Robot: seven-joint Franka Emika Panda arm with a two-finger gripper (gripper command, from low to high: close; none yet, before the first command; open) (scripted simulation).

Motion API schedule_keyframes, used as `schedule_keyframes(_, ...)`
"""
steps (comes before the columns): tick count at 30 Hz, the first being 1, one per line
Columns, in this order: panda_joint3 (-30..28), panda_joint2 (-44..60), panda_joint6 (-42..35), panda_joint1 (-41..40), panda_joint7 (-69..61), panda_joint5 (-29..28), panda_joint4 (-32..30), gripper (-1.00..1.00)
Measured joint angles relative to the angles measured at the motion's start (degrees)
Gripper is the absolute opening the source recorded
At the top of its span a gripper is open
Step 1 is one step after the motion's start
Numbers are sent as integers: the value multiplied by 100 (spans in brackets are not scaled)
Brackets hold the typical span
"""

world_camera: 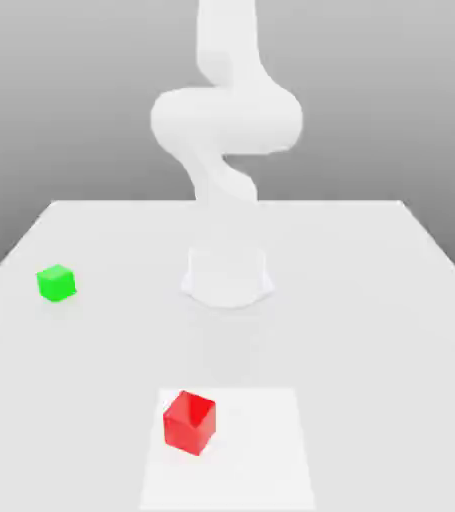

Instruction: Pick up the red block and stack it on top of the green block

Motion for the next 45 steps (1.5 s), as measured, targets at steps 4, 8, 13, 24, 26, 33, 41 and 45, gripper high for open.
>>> schedule_keyframes(4, 23, 890, 505, -152, 310, 22, -466, 0)
schedule_keyframes(8, 43, 1724, 981, -288, 610, 31, -908, 0)
schedule_keyframes(13, 36, 2763, 1572, -427, 1004, 13, -1457, 0)
schedule_keyframes(24, -17, 5047, 3095, -594, 1578, -13, -2144, 0)
schedule_keyframes(26, -16, 5462, 3448, -595, 1579, -11, -2088, 0)
schedule_keyframes(33, -7, 5638, 3601, -610, 1609, -46, -2063, -100)
schedule_keyframes(41, -64, 4340, 2510, -821, 1656, -46, -2270, -100)
schedule_keyframes(45, -396, 4046, 2360, -1561, 2037, -184, -2406, -100)
